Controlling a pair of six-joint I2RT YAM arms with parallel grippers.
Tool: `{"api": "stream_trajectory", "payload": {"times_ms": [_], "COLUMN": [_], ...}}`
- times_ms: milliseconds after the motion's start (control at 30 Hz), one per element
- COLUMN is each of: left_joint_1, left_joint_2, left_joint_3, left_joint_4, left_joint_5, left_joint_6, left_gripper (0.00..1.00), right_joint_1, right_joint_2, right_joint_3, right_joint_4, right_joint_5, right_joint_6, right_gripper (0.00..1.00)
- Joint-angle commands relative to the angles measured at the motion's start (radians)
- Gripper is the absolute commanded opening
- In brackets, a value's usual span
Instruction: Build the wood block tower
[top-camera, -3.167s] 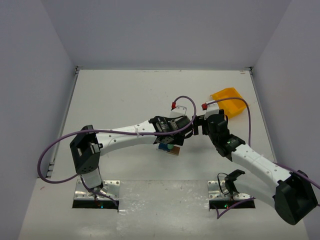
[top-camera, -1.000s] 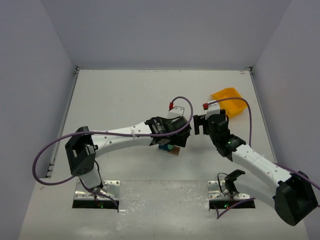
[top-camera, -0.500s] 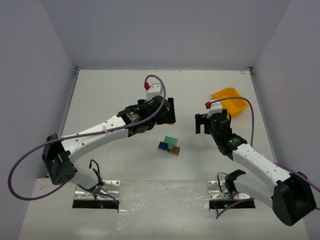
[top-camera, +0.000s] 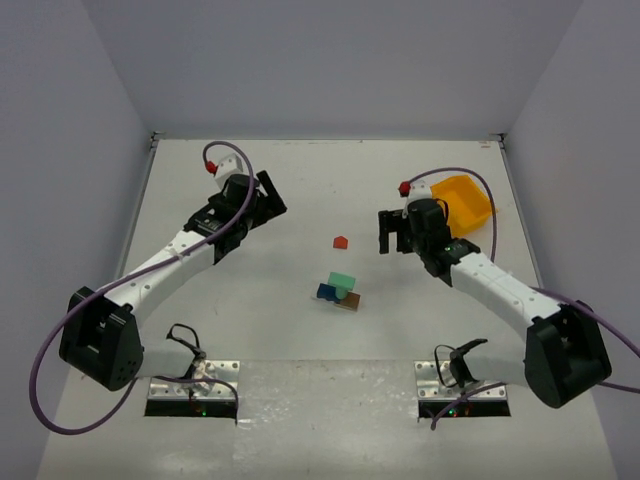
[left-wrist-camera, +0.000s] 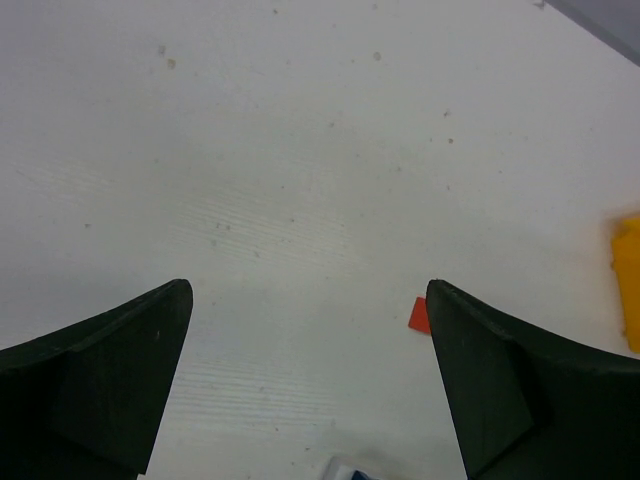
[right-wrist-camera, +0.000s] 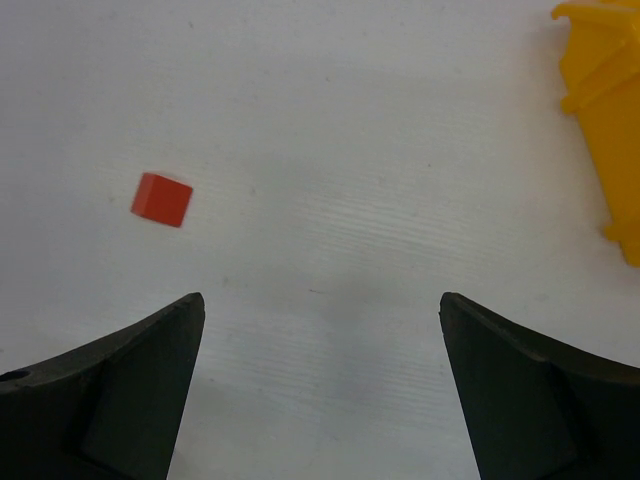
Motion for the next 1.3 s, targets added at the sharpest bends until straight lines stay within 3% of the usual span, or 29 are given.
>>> {"api": "stream_trajectory", "payload": {"times_ms": [0,100,200,333,433,667,867,1267], "left_joint_1": [0.030,0.040,0.046,0.054,0.058,0.064,0.064,0.066], "left_joint_2": [-0.029,-0.028,-0.041,-0.103,-0.148,-0.179,-0.145,-0.137], "left_joint_3": [-0.037,-0.063,-0.074,-0.141,-0.185,-0.228,-0.205,-0.202], "left_joint_4": [0.177,0.203,0.189,0.243,0.281,0.327,0.300,0.290], "left_joint_5": [0.034,0.042,0.034,0.013,0.012,0.032,-0.012,-0.059], "left_joint_6": [0.041,0.074,0.102,0.131,0.143,0.165,0.156,0.146], "left_gripper": [1.00,1.00,1.00,1.00,1.00,1.00,1.00,1.00], "right_joint_1": [-0.004,0.013,0.056,0.109,0.107,0.087,0.050,0.047], "right_joint_2": [0.073,0.128,0.167,0.254,0.332,0.445,0.536,0.738], "right_joint_3": [0.181,0.214,0.254,0.336,0.451,0.528,0.646,0.742], "right_joint_4": [-0.125,-0.128,-0.120,-0.085,-0.145,-0.258,-0.418,-0.435], "right_joint_5": [-0.102,-0.144,-0.157,-0.207,-0.217,-0.501,-0.671,-0.674], "right_joint_6": [0.094,0.096,-0.011,-0.399,-0.540,-0.984,-1.128,-1.126], "right_gripper": [0.99,0.99,0.99,0.99,0.99,0.99,0.99,0.99]}}
